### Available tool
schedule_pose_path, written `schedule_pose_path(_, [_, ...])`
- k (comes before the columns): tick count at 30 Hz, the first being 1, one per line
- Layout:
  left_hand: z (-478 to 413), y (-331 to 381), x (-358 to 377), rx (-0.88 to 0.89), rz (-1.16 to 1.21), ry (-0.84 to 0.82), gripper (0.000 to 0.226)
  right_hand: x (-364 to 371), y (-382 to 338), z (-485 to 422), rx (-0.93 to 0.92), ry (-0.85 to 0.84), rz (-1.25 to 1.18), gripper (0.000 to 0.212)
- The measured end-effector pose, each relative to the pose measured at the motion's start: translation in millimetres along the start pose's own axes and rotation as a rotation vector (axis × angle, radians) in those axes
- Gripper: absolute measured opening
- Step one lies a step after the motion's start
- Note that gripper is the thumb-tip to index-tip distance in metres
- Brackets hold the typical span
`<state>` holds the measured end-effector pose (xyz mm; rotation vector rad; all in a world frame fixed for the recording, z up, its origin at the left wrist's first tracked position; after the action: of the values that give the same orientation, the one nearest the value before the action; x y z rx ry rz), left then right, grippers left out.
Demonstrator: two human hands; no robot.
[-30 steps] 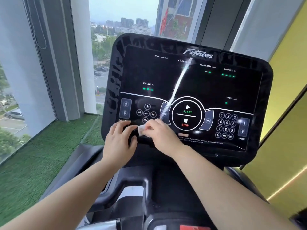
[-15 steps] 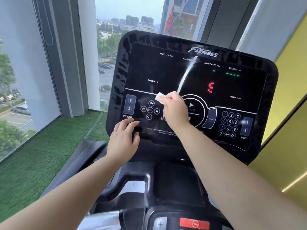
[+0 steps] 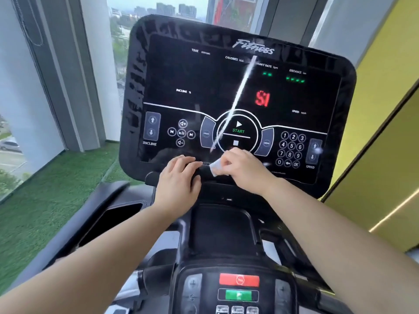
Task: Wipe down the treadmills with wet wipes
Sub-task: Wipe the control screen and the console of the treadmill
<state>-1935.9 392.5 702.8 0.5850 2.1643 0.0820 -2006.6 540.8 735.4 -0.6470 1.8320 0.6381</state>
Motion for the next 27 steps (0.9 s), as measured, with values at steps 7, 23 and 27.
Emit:
schedule_pose_path(7, [7.5, 8.9, 8.1, 0.017, 0.008, -0.062, 0.041, -15.2, 75.5, 67.8, 0.388, 0.099, 0.010, 0.042])
schedule_pose_path(23, [2.7, 104.1, 100.0, 0.302, 0.179, -0.575, 0.036, 49.5, 89.3, 178.2, 0.492, 0.269, -0.287, 0.033])
schedule_pose_path(27, [9.6, 98.3, 134.8, 0.232, 0.092, -0.957, 0.048, 67.6, 83.4, 173.4, 0.530, 0.226, -0.352, 0.035])
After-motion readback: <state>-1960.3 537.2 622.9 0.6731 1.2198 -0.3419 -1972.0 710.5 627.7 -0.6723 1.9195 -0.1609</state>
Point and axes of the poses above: each hand's wrist, its own z-axis away from the middle knuckle, its own x-axis out of the palm, y = z × x, the point moved 5 cm from there along -z, towards the middle knuckle, and after that the axes turned 11 degrees about x, right-handed, at the moved point
